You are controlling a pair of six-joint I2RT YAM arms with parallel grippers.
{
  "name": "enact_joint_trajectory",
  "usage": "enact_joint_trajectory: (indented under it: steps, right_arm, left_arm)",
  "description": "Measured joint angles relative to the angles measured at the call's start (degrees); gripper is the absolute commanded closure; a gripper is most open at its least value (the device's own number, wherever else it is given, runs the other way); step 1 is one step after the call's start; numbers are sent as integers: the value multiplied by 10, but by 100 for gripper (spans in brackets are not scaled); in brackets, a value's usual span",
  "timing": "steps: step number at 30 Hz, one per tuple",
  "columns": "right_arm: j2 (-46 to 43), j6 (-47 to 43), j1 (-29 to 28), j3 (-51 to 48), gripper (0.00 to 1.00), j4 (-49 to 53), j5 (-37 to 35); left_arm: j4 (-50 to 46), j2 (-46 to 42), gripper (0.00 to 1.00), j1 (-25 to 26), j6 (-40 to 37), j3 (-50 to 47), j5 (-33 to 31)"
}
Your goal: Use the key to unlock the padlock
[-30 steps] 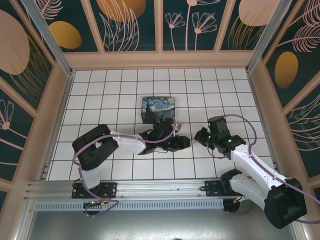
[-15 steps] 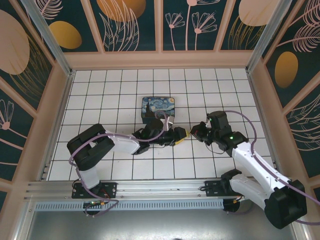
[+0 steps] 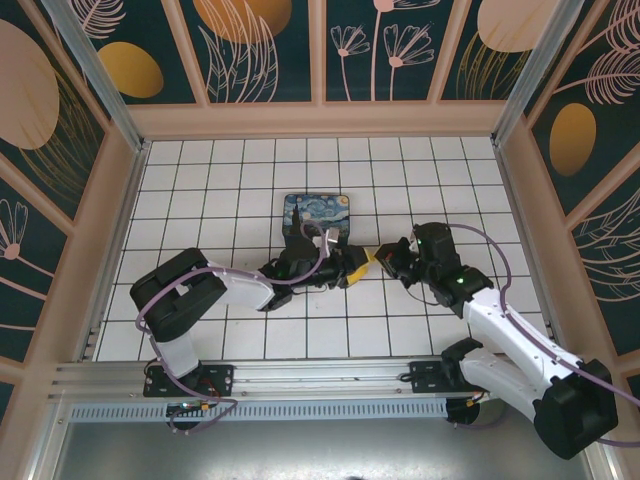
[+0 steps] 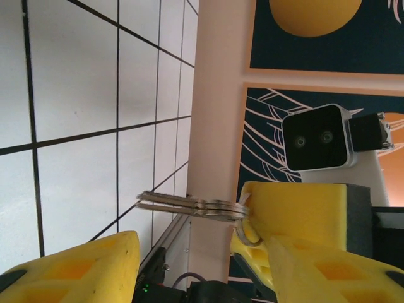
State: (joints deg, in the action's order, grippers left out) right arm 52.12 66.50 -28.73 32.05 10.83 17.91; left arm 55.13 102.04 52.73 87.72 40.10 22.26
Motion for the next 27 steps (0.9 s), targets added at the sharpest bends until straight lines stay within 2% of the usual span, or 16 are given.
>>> enact_joint_trajectory:
  steps: [5,13,27]
  right_arm:
    - [-3,13,-15,-1,100,-8,21]
    - [-3,29,-24,0,100,-12,45]
    - [-3,47,-67,35,100,-43,41]
  left_arm:
    - [71,-5,45,-19,28,-39,-5]
    - [137,-5,39,-37,52,-37,-2]
    - [137,-9,39,-37,57,-37,-2]
